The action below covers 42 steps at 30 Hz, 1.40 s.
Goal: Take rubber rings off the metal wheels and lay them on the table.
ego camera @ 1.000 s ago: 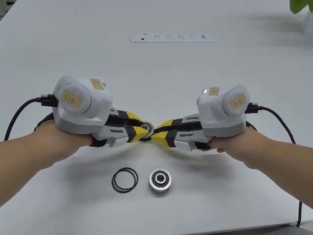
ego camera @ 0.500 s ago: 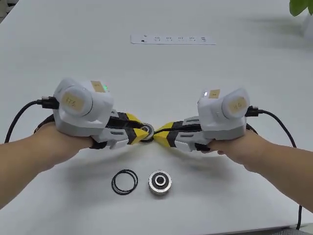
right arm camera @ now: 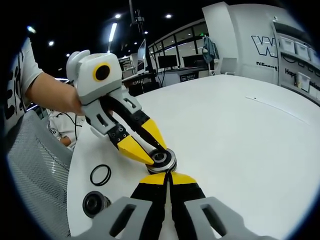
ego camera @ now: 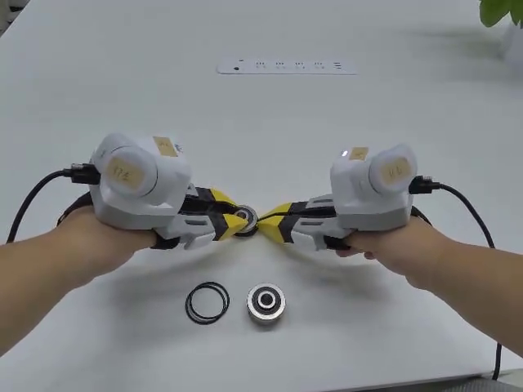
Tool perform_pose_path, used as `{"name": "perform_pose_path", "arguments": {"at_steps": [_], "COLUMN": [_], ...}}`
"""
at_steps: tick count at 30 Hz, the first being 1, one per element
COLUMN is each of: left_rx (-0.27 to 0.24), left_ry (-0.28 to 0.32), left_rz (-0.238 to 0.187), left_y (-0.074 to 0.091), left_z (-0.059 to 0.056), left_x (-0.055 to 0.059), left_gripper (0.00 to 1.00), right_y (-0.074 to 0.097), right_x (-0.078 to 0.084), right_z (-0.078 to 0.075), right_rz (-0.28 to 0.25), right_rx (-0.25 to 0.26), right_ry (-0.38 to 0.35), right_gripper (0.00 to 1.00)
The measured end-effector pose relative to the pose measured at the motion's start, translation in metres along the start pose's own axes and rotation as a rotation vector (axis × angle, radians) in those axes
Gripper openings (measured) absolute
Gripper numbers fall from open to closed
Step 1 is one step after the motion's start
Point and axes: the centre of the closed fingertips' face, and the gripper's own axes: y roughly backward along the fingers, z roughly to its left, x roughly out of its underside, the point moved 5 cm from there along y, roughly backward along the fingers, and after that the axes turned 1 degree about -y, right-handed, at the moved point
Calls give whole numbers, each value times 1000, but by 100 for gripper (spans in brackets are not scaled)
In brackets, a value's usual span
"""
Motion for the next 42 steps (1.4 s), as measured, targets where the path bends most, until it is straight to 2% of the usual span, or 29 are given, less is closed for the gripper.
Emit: {"name": "perform_pose_path", "arguments": {"at_steps": [9, 26, 34, 37, 42], "left_rx": [-2, -14, -17, -19, -22], "left_ry": [-2, 1, 3, 2, 3], "left_rz": [1, 11, 11, 12, 15], "left_y": [0, -2, -2, -2, -1], "left_z": [-1, -1, -2, -2, -2], "left_x": [0, -2, -2, -2, -2], "left_gripper": [13, 12, 12, 12, 12], "right_y": [1, 4, 5, 6, 6], "right_x": [0, -2, -1, -4, -5], "right_z": [1, 3, 2, 1, 3], "right_rz": [5, 16, -14, -46, -51], "right_rx": [14, 45, 51, 45, 49], "right_ry": [-45, -70, -218, -261, -268], "right_gripper": [0, 0, 0, 0, 0]}}
